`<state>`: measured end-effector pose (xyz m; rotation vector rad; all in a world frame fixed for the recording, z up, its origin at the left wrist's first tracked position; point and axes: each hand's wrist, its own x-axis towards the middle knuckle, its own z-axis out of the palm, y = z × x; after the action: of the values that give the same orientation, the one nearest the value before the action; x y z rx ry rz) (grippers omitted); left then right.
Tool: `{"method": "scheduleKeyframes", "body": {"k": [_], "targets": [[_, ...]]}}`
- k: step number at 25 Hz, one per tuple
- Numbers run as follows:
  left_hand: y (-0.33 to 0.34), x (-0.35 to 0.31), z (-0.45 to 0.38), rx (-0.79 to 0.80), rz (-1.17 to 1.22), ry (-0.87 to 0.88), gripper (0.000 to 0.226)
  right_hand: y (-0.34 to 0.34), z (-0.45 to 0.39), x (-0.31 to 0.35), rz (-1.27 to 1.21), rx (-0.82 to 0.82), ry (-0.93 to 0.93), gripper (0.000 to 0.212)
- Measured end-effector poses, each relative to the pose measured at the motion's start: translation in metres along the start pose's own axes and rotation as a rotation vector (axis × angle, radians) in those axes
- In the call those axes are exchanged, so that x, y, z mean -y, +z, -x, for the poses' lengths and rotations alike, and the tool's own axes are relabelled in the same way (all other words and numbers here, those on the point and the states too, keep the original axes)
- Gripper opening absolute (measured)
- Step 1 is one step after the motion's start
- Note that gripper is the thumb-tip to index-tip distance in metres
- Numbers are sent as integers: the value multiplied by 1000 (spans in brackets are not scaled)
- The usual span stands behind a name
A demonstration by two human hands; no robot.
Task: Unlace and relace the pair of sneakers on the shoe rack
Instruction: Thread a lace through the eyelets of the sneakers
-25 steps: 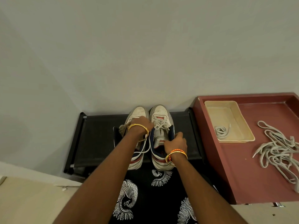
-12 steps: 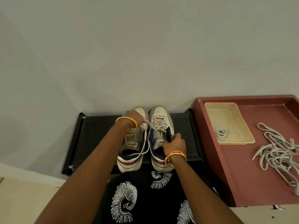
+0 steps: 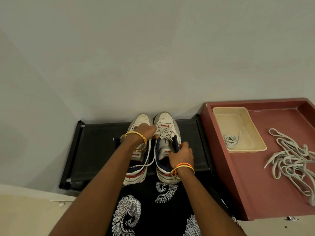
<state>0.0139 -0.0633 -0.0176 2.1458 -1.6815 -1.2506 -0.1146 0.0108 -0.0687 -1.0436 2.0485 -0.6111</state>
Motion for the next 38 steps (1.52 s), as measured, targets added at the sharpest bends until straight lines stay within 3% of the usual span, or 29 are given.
{"method": "scheduleKeyframes", "body": {"k": [3,7,10,16,18,21,22,24,26,30,32,33,35,37,38], "targets": [[6,7,-8,-31,-117,4,33,-1,-1,-3,-14,14,-16,35],[2,7,-7,26,-66,41,17,-1,-2,-6,-20,23,-25,36],[3,8,-6,37,-88,38,30,0,-4,-6,-31,28,-22,34],[-21,-15,12,-26,534,17,13,-6,-7,-4,27,104,-29,34],[-35,-31,30,14,607,88,17,-13,-8,1,55,127,-64,29],[-46,-51,58,119,577,240,21,-34,5,32,-209,20,-296,15],[-46,-56,66,138,591,284,23,-43,12,48,-353,54,-379,14],[-44,-64,78,79,676,355,25,-58,28,79,-585,219,-481,14],[-44,-67,85,-69,790,375,24,-66,37,95,-663,295,-525,11],[-44,-44,81,-436,1086,230,23,-91,32,86,-555,206,-526,11],[-41,-25,75,-538,1218,110,27,-105,21,72,-460,116,-502,11],[-38,-15,70,-555,1231,64,28,-109,14,64,-436,62,-476,13],[-26,3,59,-564,1032,4,30,-107,-2,50,-443,-20,-403,17],[-10,13,49,-533,858,-8,27,-92,-15,42,-425,-19,-354,17],[-3,14,46,-485,881,14,23,-82,-18,41,-396,28,-352,15]]}}
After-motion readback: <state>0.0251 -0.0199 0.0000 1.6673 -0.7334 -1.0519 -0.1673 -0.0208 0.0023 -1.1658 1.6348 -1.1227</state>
